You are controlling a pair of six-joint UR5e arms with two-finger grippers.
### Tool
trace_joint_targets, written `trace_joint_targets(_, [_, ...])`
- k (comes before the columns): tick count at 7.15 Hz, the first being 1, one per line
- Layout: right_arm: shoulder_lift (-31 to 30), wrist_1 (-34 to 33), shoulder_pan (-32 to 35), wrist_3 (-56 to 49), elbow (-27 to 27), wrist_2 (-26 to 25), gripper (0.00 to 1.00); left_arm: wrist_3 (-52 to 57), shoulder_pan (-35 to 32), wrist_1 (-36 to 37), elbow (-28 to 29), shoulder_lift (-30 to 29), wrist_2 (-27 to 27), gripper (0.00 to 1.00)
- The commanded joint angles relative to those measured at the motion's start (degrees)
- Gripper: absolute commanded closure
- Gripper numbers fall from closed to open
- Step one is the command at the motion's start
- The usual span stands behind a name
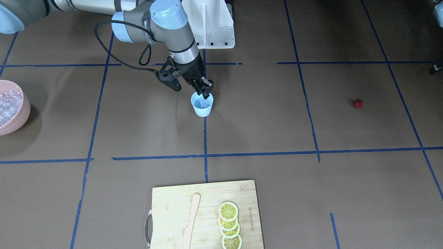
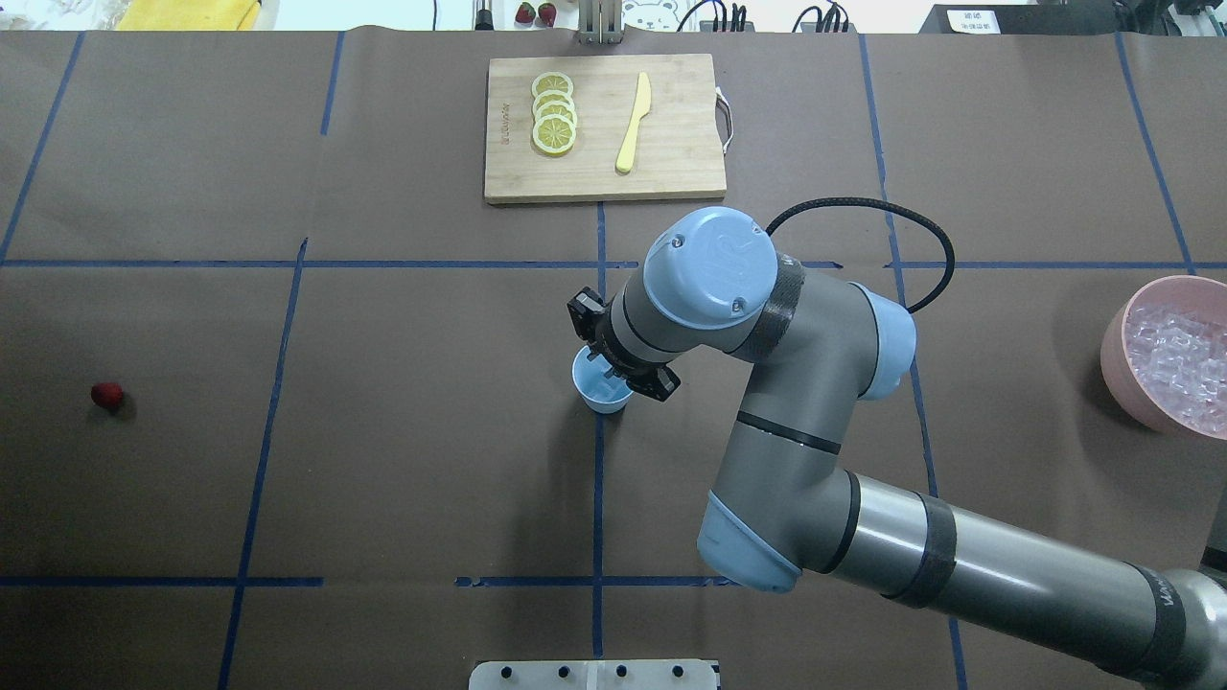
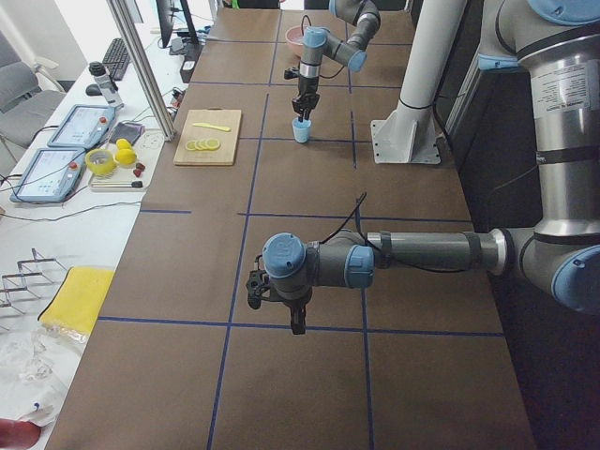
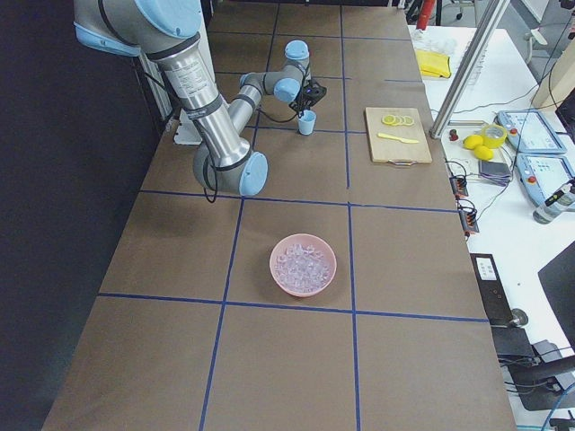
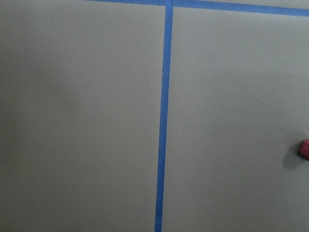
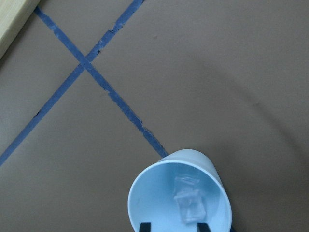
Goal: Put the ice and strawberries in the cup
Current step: 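Open the right gripper to drop the ice cube into the cup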
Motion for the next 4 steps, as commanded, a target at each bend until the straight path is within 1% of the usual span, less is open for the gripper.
trace_joint_targets(1, [0.13,-0.01,-0.09,0.00,-0.03,0.00,0.32,-0.09,0.00,0.03,-0.07,-0.02,0.01,0.00])
trace_joint_targets(2, [0.22,-0.10,0.96,-0.18,0.76,0.35,0.30,0.17,0.09,-0.05,-0.07,-0.02,0.01,0.00])
trace_joint_targets(3, [-1.09,-0.62,2.80,-0.44,3.72,0.87,0.23,0.00,1.48,-3.27,0.02,-0.02,0.01,0.00])
trace_joint_targets(4, [-7.02,-0.63,4.73,-0.62,10.63,2.88,0.00,-0.35,5.15,-5.74,0.11,-0.02,0.01,0.00])
